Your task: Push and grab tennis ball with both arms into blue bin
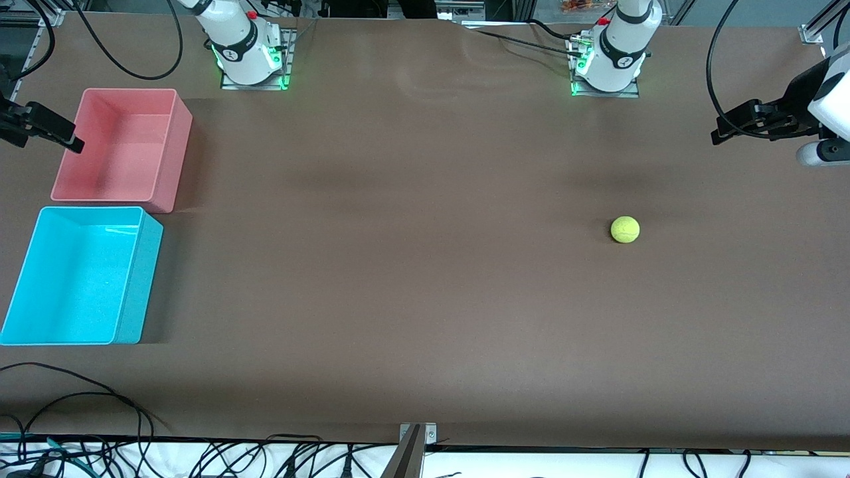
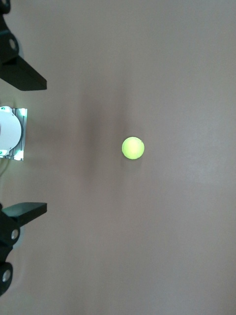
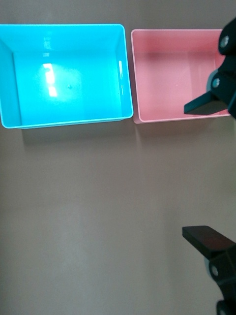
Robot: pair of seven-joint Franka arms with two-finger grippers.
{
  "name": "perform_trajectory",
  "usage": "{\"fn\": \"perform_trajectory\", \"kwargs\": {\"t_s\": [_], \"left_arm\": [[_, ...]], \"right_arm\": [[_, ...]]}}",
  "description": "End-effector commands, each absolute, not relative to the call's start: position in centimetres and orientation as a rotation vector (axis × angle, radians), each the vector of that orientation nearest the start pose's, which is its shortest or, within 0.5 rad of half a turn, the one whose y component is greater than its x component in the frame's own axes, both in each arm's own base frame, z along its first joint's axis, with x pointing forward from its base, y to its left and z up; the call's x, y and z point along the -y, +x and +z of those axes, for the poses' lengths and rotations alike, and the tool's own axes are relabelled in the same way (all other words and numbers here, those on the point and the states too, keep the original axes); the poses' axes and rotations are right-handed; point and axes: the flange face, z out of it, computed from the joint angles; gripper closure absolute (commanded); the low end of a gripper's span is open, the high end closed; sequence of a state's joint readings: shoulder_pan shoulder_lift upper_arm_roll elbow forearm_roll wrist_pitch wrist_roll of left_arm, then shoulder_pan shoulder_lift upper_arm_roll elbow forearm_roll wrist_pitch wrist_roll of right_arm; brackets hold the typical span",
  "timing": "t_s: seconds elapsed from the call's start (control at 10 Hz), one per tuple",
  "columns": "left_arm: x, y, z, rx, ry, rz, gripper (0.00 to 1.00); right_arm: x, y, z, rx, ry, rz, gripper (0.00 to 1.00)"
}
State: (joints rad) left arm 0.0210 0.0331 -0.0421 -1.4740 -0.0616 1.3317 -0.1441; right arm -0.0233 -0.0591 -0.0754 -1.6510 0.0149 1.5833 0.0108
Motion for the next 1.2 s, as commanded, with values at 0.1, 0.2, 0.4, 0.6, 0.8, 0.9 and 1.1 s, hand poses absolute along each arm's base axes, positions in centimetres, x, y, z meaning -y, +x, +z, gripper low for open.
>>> {"fn": "perform_trajectory", "kwargs": {"t_s": [0.1, 0.2, 0.4, 0.6, 0.8, 0.9, 1.1], "left_arm": [[2.0, 53.9, 63.6, 0.171, -3.156, 0.272, 0.0], [1.7, 54.0, 63.5, 0.178, -3.155, 0.272, 0.0], [2.3, 54.2, 63.2, 0.133, -3.072, 0.241, 0.0], [2.8, 54.3, 63.0, 0.108, -3.046, 0.236, 0.0], [2.8, 54.4, 63.1, 0.108, -3.047, 0.234, 0.0], [2.8, 54.4, 63.1, 0.11, -3.05, 0.235, 0.0], [3.1, 54.3, 63.3, 0.105, -3.057, 0.229, 0.0]], "right_arm": [[5.5, 53.2, 61.5, -0.148, -3.106, 0.045, 0.0], [5.6, 53.3, 61.7, -0.153, -3.104, 0.033, 0.0], [5.5, 53.2, 61.5, -0.157, -3.1, 0.049, 0.0], [5.5, 53.2, 61.4, -0.162, -3.1, 0.057, 0.0], [5.5, 53.3, 61.2, -0.174, -3.097, 0.059, 0.0], [5.6, 53.5, 61.2, -0.176, -3.095, 0.054, 0.0], [5.5, 53.5, 61.1, -0.174, -3.094, 0.059, 0.0]]}}
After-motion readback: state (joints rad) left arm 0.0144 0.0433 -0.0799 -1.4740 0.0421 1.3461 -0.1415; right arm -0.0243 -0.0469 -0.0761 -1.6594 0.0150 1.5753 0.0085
